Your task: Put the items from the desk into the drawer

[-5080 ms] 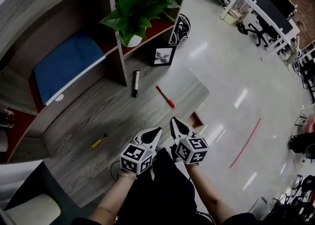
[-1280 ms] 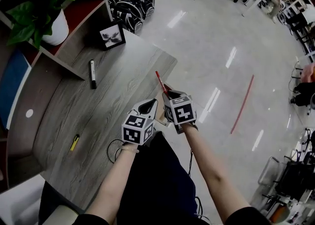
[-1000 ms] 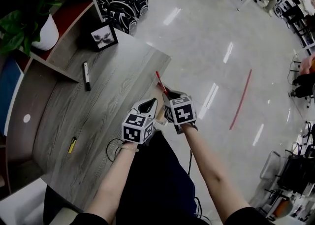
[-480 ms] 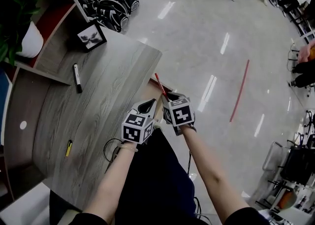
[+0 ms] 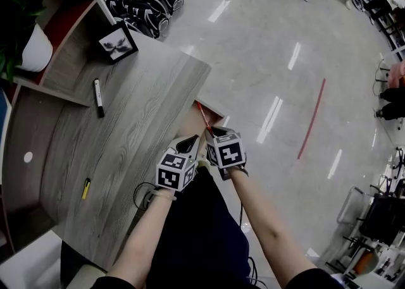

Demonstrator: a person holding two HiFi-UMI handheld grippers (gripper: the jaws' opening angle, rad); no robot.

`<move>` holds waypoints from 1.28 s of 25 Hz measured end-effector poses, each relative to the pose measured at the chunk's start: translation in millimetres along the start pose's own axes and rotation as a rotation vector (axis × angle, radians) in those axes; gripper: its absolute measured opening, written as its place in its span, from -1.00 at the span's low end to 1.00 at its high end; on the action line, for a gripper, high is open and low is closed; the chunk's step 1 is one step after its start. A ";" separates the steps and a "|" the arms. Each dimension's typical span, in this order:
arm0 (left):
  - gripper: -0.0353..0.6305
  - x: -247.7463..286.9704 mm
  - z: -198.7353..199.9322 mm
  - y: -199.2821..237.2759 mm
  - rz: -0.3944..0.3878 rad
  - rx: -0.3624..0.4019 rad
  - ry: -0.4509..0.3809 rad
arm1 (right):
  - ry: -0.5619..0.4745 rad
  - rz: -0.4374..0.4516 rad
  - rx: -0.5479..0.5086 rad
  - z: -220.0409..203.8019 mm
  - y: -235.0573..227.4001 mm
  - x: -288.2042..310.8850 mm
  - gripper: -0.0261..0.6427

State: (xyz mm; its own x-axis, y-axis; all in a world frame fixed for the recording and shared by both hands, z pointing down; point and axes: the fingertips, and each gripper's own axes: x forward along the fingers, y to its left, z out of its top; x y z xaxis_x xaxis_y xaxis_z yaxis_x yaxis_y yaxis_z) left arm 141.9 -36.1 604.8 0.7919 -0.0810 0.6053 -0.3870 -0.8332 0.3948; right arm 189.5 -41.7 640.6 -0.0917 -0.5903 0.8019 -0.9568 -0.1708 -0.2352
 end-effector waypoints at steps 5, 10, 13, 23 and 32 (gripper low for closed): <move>-0.86 0.3 -17.4 1.5 0.008 -0.030 0.011 | 0.011 0.022 0.021 -10.6 1.0 12.1 -0.72; -0.86 0.6 -28.3 5.9 0.026 -0.055 0.012 | 0.025 0.042 0.027 -18.1 1.3 26.3 -0.72; -0.86 2.4 -32.7 7.8 0.034 -0.060 0.012 | 0.027 0.066 0.049 -21.3 4.1 35.3 -0.72; -0.86 2.5 -35.6 12.8 0.063 -0.081 0.009 | 0.036 0.081 0.113 -22.9 3.5 48.3 -0.72; -0.86 1.7 -31.9 13.4 0.065 -0.086 0.003 | 0.012 0.086 0.158 -17.7 3.5 46.4 -0.66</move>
State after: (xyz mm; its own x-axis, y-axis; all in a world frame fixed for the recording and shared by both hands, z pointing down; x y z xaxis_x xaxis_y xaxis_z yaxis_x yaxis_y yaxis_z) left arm 123.0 -29.9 633.2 0.7628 -0.1316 0.6331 -0.4764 -0.7765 0.4125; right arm 177.1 -55.8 686.7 -0.1757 -0.5989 0.7813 -0.8903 -0.2421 -0.3858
